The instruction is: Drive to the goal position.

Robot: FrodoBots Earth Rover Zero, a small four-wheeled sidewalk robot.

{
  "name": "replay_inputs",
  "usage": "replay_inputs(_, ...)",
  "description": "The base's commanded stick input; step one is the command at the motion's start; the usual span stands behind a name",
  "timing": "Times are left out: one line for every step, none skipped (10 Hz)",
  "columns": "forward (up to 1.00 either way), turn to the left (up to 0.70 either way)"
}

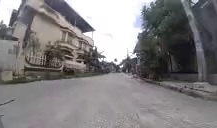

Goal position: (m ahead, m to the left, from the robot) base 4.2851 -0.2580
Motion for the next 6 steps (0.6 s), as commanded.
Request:
replay_inputs(0.5, 0.0)
replay_inputs(0.5, 0.0)
replay_inputs(0.5, 0.0)
replay_inputs(0.5, 0.0)
replay_inputs(0.5, 0.0)
replay_inputs(0.5, 0.0)
